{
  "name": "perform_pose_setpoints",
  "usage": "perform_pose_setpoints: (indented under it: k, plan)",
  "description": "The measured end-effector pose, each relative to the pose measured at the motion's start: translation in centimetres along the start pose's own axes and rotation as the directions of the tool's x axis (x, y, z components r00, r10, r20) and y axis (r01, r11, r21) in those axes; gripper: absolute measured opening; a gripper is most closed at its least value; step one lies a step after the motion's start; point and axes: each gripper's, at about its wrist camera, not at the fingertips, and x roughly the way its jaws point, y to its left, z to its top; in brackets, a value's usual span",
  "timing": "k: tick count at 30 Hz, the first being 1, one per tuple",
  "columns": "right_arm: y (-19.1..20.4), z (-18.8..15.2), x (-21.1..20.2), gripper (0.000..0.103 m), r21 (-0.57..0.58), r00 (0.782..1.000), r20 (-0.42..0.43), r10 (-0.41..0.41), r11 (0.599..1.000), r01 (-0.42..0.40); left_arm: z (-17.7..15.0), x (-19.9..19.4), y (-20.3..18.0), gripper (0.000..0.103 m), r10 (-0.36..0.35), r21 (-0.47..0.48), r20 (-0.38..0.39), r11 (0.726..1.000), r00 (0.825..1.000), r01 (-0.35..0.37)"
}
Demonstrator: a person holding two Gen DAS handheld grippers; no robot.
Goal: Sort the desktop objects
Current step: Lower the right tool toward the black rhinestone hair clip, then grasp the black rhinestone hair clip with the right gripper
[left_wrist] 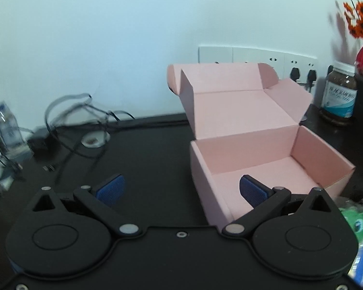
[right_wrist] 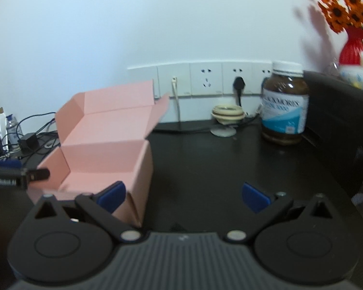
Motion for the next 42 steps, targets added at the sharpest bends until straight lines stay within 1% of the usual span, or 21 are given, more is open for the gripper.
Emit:
perform_pose_setpoints:
  k: [2, 3, 5, 6, 8, 9, 10, 12, 15, 17, 21, 23, 27, 29, 31, 37, 42]
  plan:
    - [-0.5, -0.9, -0.1, 0.102, 0.002, 1.000, -0.015, -0.006, 1.000, 0.006, 0.0, -0.3, -0.4, 0.103, 0.040, 0.031, 0.036, 0.999, 0.999, -0.041]
    - [-0.6, -1.3, -0.2, 0.101, 0.000, 1.000, -0.019, -0.009, 1.000, 0.009, -0.1, -0.4, -0.4, 0.103, 0.048, 0.040, 0.052, 0.998, 0.997, -0.050]
    - [-0.7, -1.9, -0.3, 0.101, -0.012, 1.000, -0.022, -0.007, 1.000, 0.006, -0.1, -0.6, -0.4, 0.103, 0.042, 0.036, 0.070, 0.998, 0.997, -0.044]
    - [-0.6, -2.2, -0.4, 0.100, -0.018, 1.000, -0.023, -0.003, 1.000, 0.002, -0.1, -0.6, -0.2, 0.103, 0.029, 0.023, 0.067, 0.999, 0.997, -0.031]
    - [-0.4, -2.3, -0.5, 0.094, -0.027, 1.000, -0.019, 0.017, 0.999, -0.017, -0.1, -0.4, 0.2, 0.103, 0.000, -0.012, 0.055, 1.000, 0.998, 0.001]
    - [-0.3, -2.3, -0.5, 0.094, -0.035, 1.000, -0.021, 0.018, 0.999, -0.019, -0.2, -0.2, 0.5, 0.103, -0.011, -0.031, 0.048, 0.999, 0.999, 0.013]
    - [-0.1, -2.4, -0.5, 0.093, -0.044, 1.000, -0.025, 0.017, 0.999, -0.018, -0.3, 0.0, 0.8, 0.103, -0.012, -0.046, 0.044, 0.999, 0.999, 0.014]
    - [0.2, -2.4, -0.4, 0.093, -0.056, 0.999, -0.030, 0.019, 0.998, -0.021, -0.4, 0.3, 1.0, 0.103, 0.009, -0.060, 0.035, 0.998, 0.999, -0.007]
    - [0.2, -2.5, -0.2, 0.092, -0.050, 0.999, -0.043, 0.031, 0.998, -0.033, -0.5, 0.7, 1.4, 0.103, 0.028, -0.079, 0.026, 0.996, 0.999, -0.026]
    - [0.2, -2.5, -0.1, 0.092, -0.048, 0.998, -0.050, 0.033, 0.998, -0.035, -0.3, 0.6, 1.5, 0.103, 0.030, -0.086, 0.023, 0.996, 0.999, -0.028]
    - [0.4, -2.5, 0.2, 0.092, -0.055, 0.997, -0.067, 0.035, 0.998, -0.039, -0.4, 0.1, 1.0, 0.103, 0.023, -0.061, 0.042, 0.998, 0.999, -0.021]
    - [0.6, -2.6, 0.3, 0.092, -0.068, 0.997, -0.075, 0.033, 0.997, -0.038, -0.4, 0.1, 0.8, 0.103, 0.016, -0.050, 0.040, 0.999, 0.999, -0.014]
    - [1.1, -2.6, 0.4, 0.081, -0.098, 0.996, -0.083, 0.024, 0.995, -0.032, -0.3, 0.1, 0.9, 0.103, 0.020, -0.064, 0.032, 0.998, 0.999, -0.018]
    - [1.2, -2.6, 0.6, 0.078, -0.105, 0.995, -0.094, 0.026, 0.994, -0.036, -0.2, -0.1, 1.1, 0.103, 0.015, -0.079, 0.034, 0.997, 0.999, -0.012]
    - [1.3, -2.7, 0.8, 0.072, -0.106, 0.994, -0.108, 0.025, 0.994, -0.037, -0.2, -0.1, 1.3, 0.103, 0.010, -0.092, 0.033, 0.996, 0.999, -0.007]
    - [1.6, -2.7, 1.4, 0.072, -0.130, 0.990, -0.141, 0.016, 0.991, -0.034, -0.1, 0.4, 1.5, 0.103, 0.013, -0.107, -0.003, 0.994, 1.000, -0.014]
    - [2.1, -2.7, 1.8, 0.072, -0.166, 0.988, -0.153, -0.004, 0.986, -0.021, -0.2, 0.1, 1.7, 0.103, 0.004, -0.119, 0.011, 0.993, 1.000, -0.003]
